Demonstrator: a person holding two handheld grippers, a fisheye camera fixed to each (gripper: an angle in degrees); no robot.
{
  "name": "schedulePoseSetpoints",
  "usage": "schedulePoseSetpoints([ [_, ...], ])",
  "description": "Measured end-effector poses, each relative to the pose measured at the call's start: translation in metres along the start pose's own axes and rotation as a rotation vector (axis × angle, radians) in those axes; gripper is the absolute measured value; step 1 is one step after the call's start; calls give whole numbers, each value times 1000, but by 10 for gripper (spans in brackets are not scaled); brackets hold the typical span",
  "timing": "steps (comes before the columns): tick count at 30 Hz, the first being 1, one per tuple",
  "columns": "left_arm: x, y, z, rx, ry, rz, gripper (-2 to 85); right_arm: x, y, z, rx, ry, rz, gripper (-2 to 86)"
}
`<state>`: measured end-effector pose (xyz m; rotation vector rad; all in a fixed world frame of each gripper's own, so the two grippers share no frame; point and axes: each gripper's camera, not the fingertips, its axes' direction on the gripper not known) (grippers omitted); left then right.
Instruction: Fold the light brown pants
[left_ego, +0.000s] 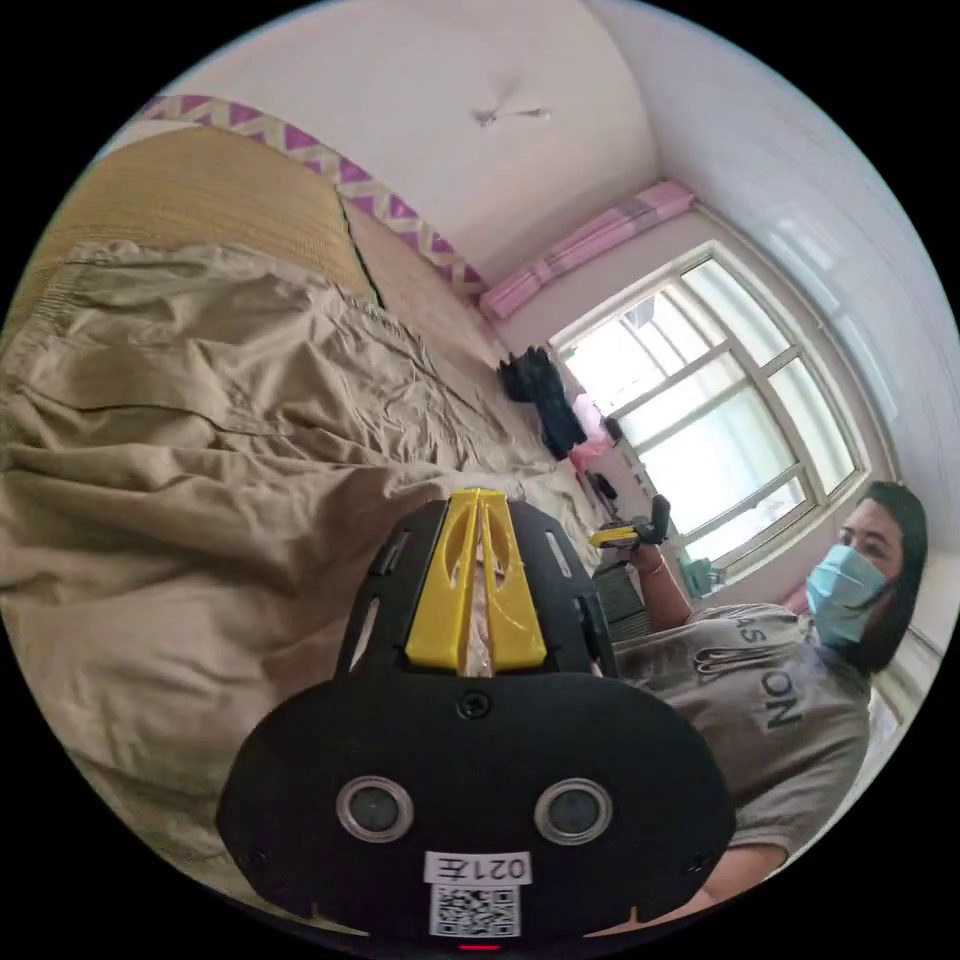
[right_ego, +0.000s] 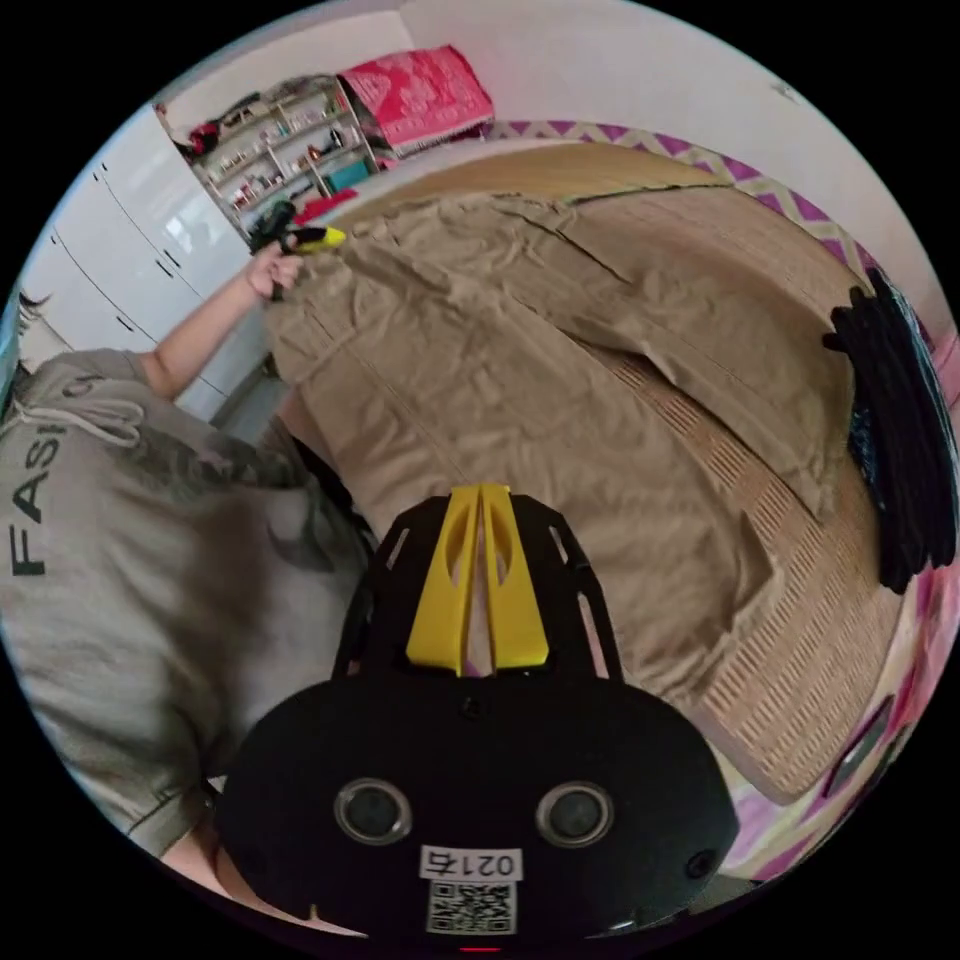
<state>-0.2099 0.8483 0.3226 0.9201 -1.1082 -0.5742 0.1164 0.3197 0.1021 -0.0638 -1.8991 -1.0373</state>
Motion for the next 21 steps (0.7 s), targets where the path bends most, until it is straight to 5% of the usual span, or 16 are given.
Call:
schedulePoseSetpoints([
  [3, -15, -1, 58, -158, -128, -117, -9, -27, 9, 49, -154, 83, -29, -6],
  [13, 27, 14, 10, -104, -125, -98, -9, -37, 122, -6, -8, 61, 106, -6],
  [21, 120, 116, -114, 227, -30, 93, 6, -25, 331, -115, 516, -74, 568, 42],
])
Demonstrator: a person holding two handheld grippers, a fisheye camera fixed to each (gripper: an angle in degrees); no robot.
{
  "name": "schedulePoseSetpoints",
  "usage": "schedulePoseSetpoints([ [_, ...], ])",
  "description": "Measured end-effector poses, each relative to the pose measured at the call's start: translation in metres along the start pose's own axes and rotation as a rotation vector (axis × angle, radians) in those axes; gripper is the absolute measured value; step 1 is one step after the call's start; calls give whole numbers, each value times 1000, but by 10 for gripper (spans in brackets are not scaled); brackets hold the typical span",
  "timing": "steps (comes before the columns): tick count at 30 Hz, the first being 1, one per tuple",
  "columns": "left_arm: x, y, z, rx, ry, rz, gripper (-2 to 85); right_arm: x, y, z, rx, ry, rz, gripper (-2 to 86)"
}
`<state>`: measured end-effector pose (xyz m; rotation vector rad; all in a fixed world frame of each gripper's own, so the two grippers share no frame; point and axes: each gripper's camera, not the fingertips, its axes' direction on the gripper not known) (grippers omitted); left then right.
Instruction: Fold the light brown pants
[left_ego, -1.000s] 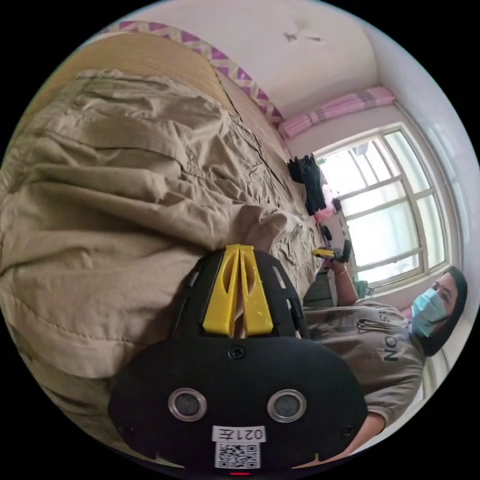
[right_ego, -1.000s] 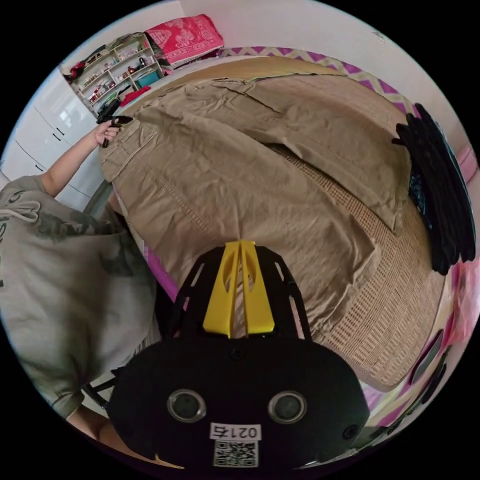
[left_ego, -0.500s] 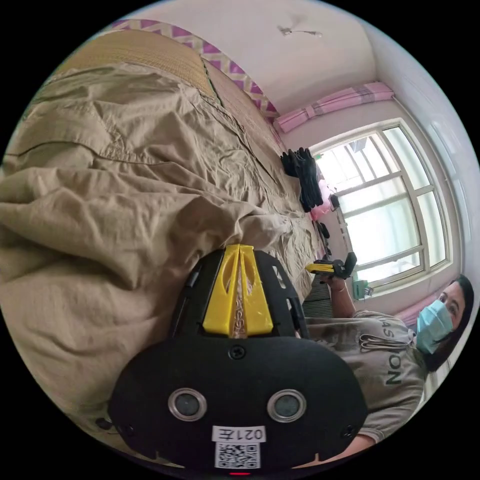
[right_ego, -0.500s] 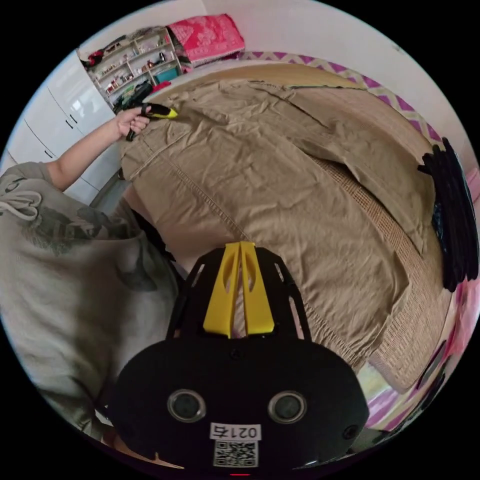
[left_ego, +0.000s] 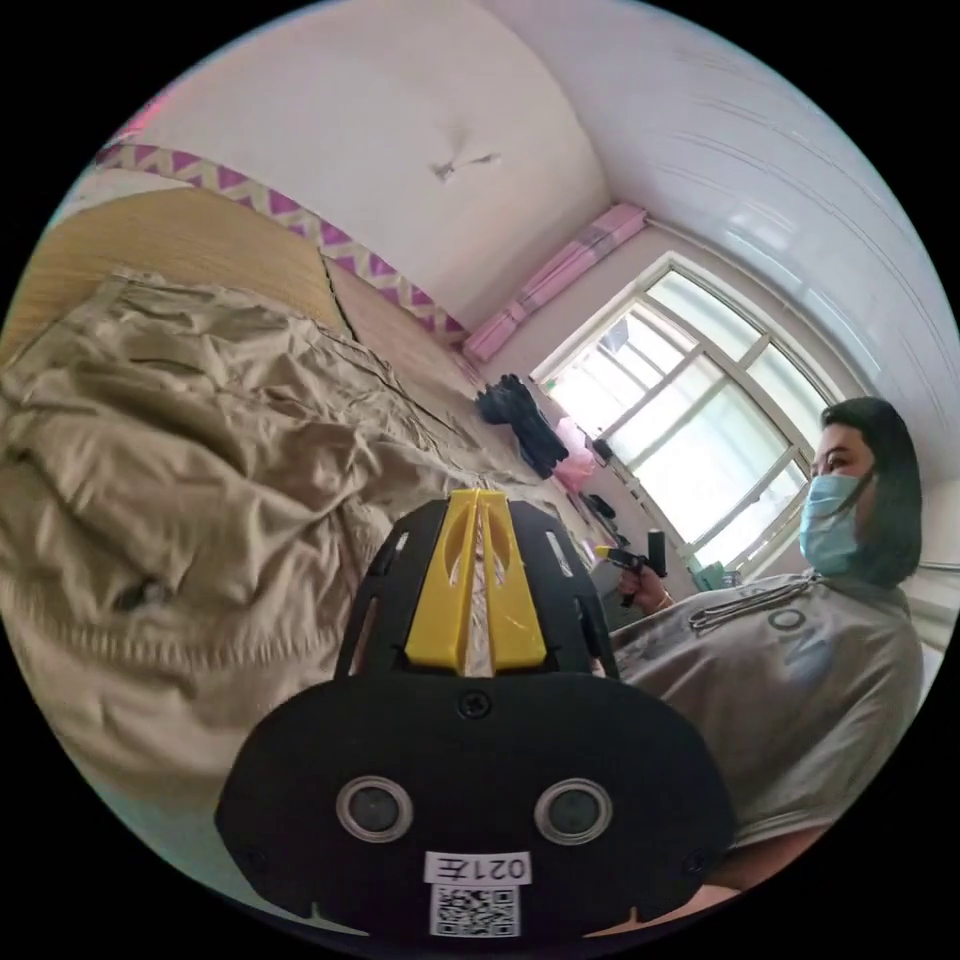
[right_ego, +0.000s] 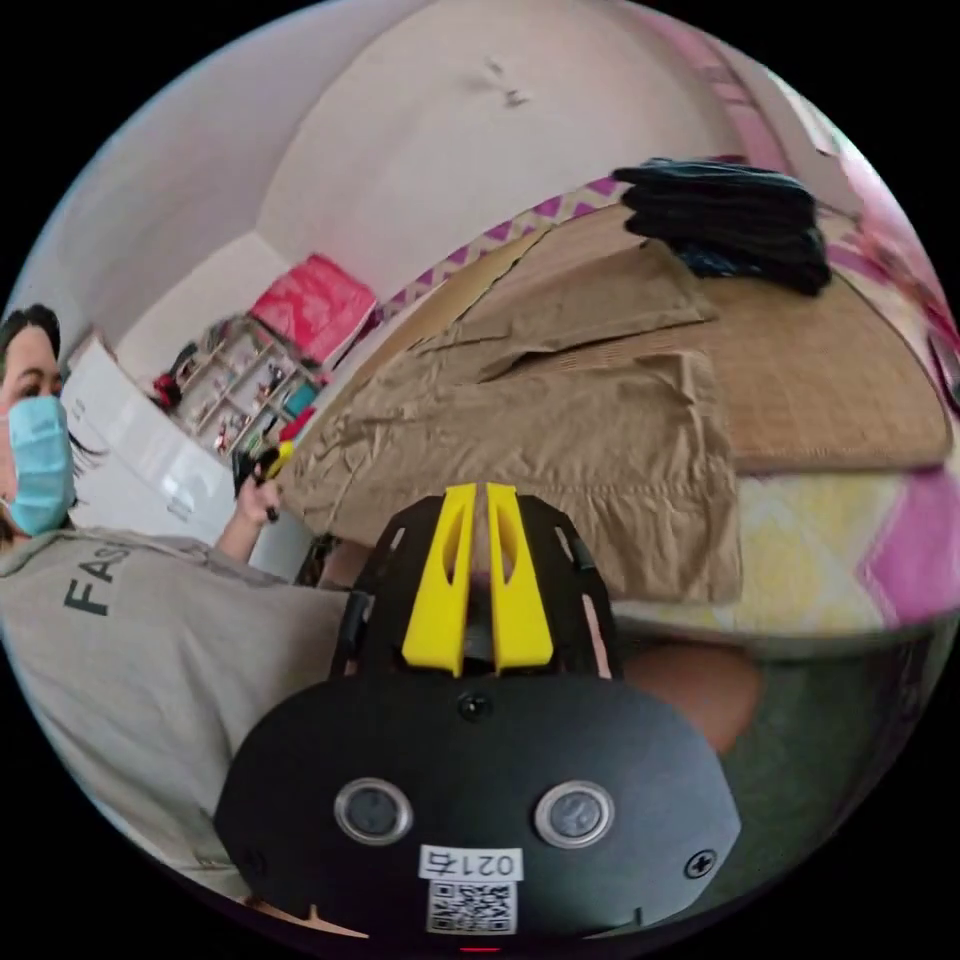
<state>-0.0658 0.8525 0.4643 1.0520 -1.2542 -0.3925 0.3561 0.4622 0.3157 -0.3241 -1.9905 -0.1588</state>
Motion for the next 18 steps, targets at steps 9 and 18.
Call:
schedulePoseSetpoints([
  [9, 6, 157, -137, 341, -315, -486, 78, 55, 163, -37, 283, -14, 652, 79],
  [18, -17, 185, -162, 392, -287, -606, 93, 85, 202, -48, 347, -142, 753, 65],
])
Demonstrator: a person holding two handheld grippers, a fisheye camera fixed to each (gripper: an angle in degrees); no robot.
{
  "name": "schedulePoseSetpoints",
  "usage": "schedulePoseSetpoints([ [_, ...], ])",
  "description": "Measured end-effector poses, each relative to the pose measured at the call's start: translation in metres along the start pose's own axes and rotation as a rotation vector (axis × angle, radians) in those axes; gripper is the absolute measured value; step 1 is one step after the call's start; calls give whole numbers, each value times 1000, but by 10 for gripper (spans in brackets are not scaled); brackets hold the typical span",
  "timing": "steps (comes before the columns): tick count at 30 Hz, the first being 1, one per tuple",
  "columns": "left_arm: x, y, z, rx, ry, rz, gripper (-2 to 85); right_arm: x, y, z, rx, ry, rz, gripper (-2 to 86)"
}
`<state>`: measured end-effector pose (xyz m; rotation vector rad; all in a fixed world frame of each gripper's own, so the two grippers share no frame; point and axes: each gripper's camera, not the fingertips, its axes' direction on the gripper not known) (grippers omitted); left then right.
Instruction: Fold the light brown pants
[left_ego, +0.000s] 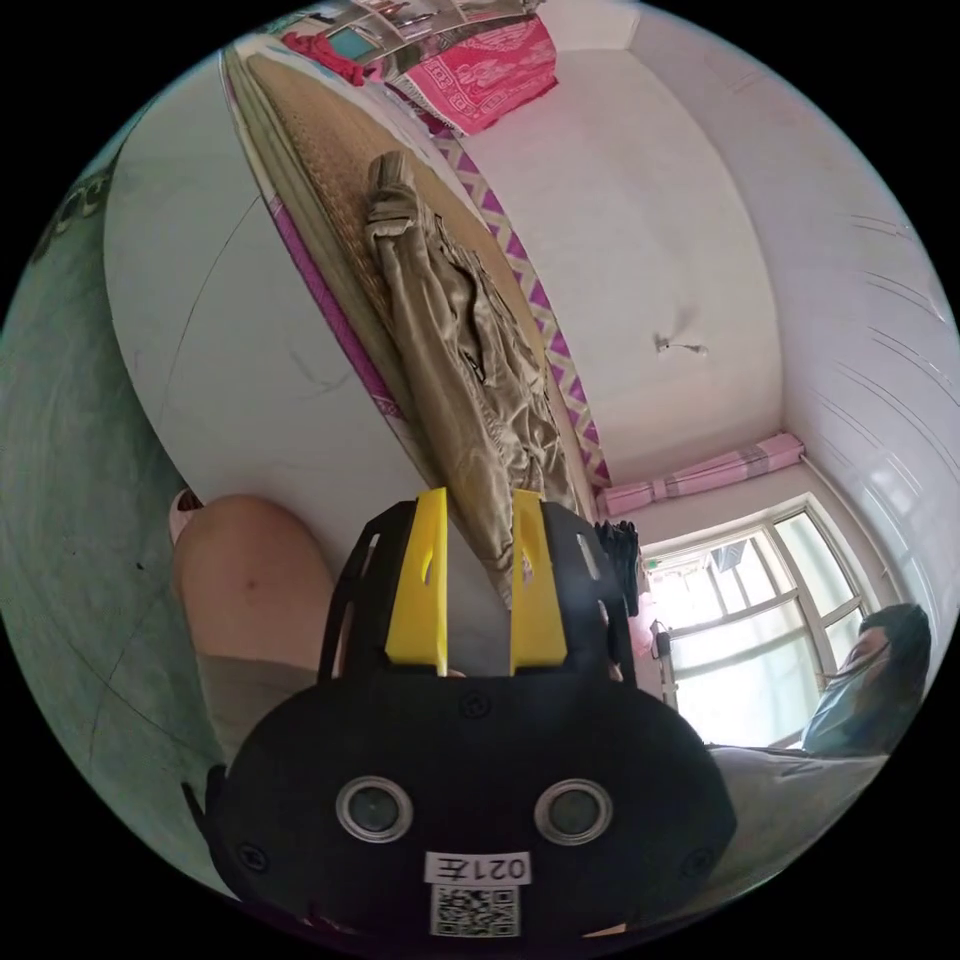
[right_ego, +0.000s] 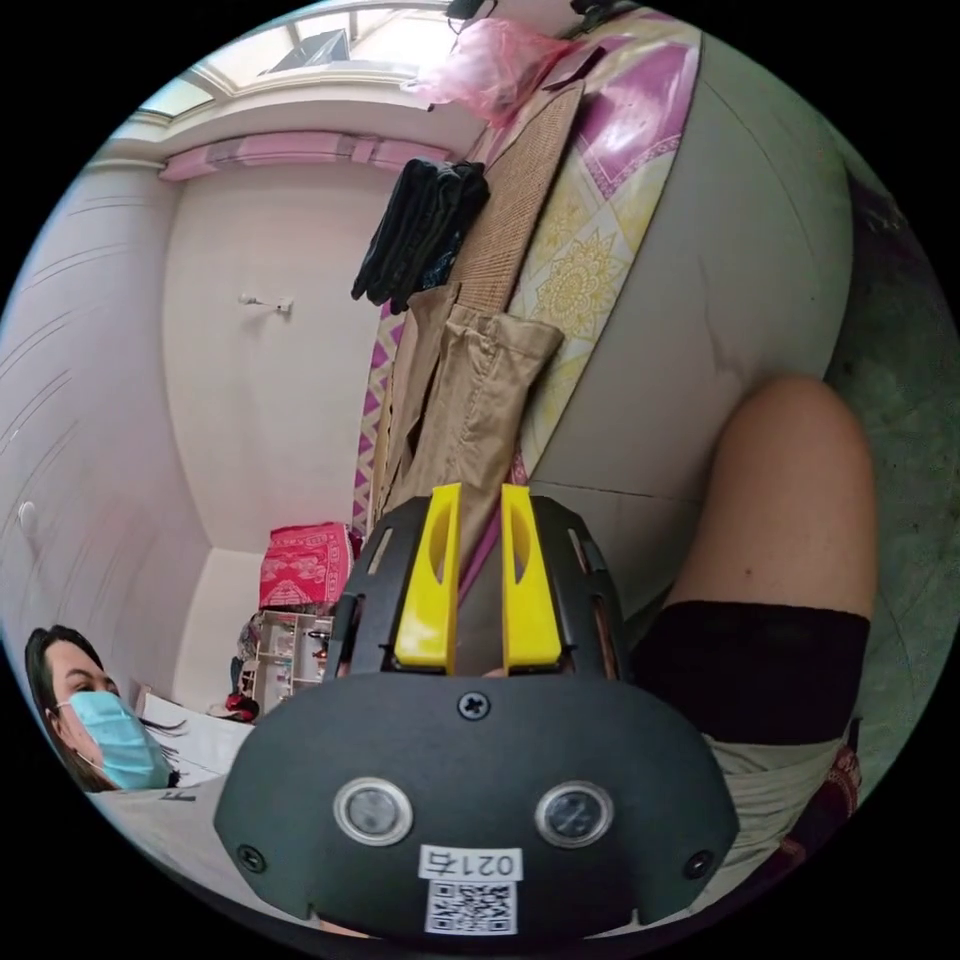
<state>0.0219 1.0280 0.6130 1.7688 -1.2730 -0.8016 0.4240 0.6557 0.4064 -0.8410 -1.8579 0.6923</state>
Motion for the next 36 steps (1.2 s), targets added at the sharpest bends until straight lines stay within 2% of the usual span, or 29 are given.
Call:
schedulePoseSetpoints([
  [8, -5, -7, 3, -39, -10, 19, 90, 17, 2, -12, 11, -18, 14, 70],
  [21, -37, -18, -1, -7, -33, -34, 94, 52, 3, -6, -10, -37, -4, 46],
  [30, -35, -28, 14, -15, 39, 19, 58, 84, 4, 4, -24, -67, 9, 45],
  [36, -50, -76, 27, 2, -33, 67, 56, 98, -2, 8, -5, -70, 0, 57],
])
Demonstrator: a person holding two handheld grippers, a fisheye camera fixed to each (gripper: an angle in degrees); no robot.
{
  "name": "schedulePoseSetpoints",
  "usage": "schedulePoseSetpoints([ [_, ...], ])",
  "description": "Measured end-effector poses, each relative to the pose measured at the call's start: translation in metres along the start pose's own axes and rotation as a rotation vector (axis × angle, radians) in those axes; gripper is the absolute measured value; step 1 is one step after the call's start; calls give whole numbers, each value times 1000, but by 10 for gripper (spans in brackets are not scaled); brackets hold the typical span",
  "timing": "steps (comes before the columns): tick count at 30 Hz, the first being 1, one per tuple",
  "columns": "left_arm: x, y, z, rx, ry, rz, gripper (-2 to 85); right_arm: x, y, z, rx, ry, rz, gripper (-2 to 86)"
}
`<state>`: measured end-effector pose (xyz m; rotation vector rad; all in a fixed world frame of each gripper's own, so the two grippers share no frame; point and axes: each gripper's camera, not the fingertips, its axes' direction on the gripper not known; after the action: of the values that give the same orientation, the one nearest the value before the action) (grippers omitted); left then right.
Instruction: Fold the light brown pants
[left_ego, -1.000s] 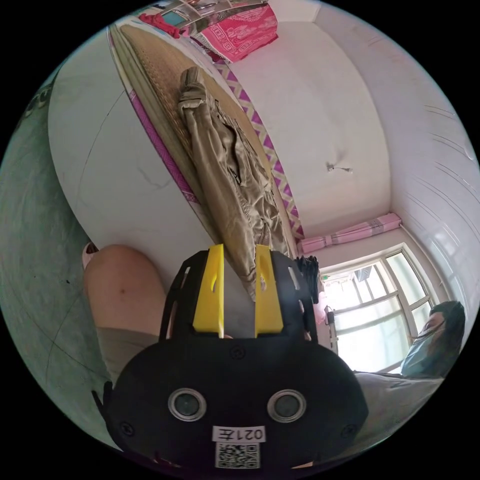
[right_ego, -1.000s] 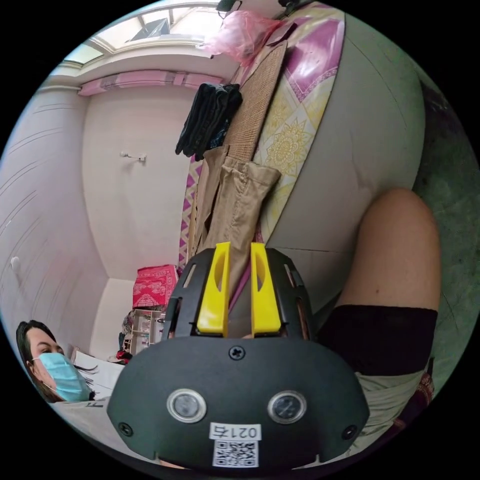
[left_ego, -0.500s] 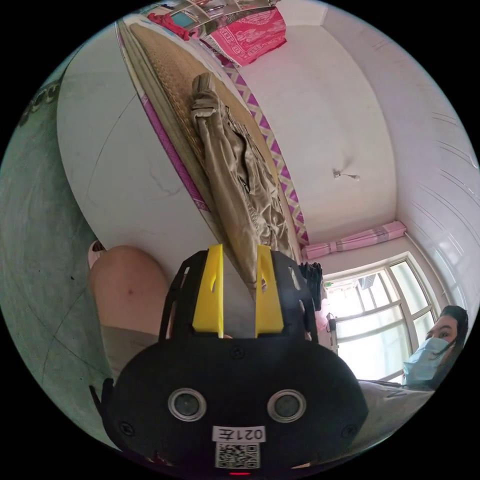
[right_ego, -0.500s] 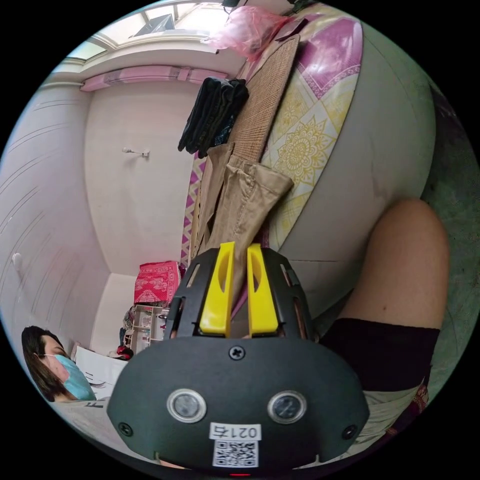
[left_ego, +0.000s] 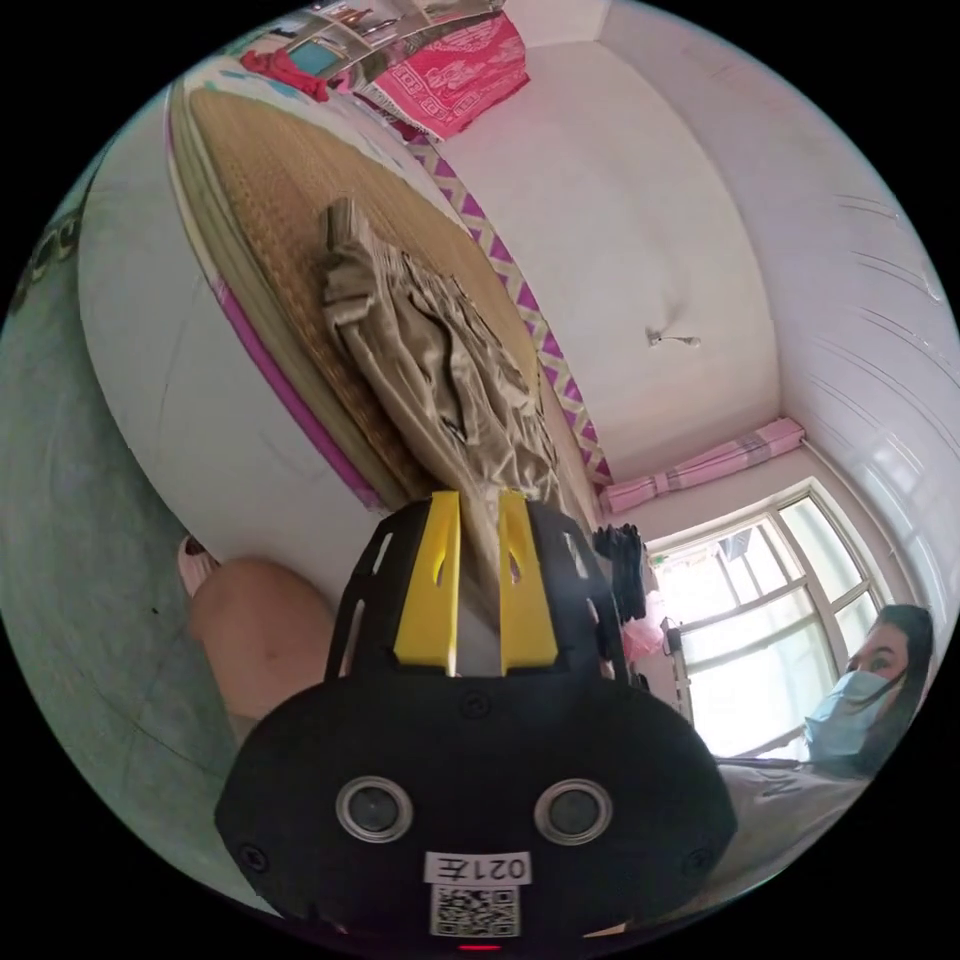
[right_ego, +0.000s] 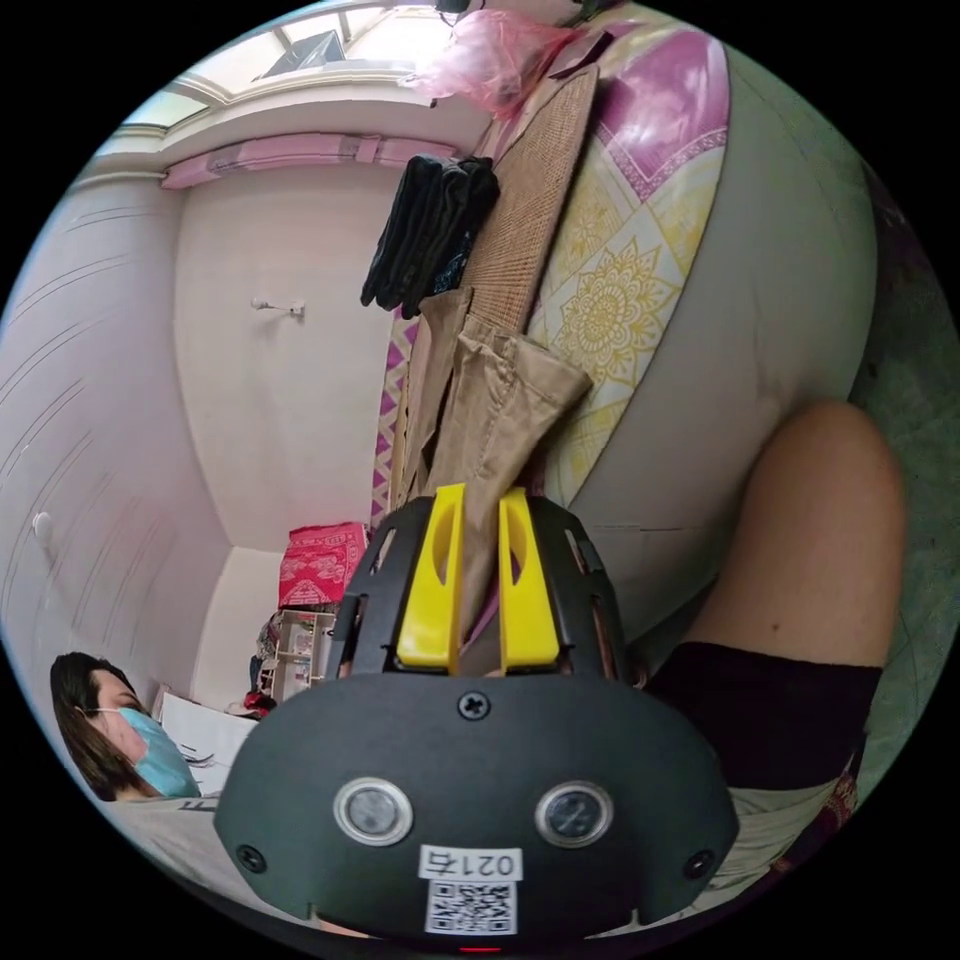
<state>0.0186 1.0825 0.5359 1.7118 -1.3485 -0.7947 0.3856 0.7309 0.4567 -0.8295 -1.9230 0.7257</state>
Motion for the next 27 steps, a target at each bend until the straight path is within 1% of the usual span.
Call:
schedulePoseSetpoints([
  [4, -24, -43, 19, -21, -66, -17, 51, 6, -11, 2, 15, 8, -20, 58],
  [7, -40, -58, 31, -24, -117, -37, 26, 19, -17, 4, 29, 21, -11, 56],
  [11, -62, -64, 43, -9, -116, -66, -4, 41, -25, 9, 47, 22, 6, 16],
  [15, -55, -70, 58, -54, -145, -28, -8, 43, -49, 19, -15, -19, -2, -4],
  [19, -4, -108, 80, -177, -179, 83, -9, 6, -89, 32, -116, -115, -73, -7],
  [22, 56, -156, 116, -268, -254, 142, -9, -53, -137, 59, -197, -151, -194, -7],
  [25, 113, -217, 174, -334, -314, 154, -9, -101, -195, 111, -245, -166, -251, -7],
  [27, 134, -257, 219, -371, -347, 143, -9, -125, -247, 168, -267, -113, -277, -7],
])
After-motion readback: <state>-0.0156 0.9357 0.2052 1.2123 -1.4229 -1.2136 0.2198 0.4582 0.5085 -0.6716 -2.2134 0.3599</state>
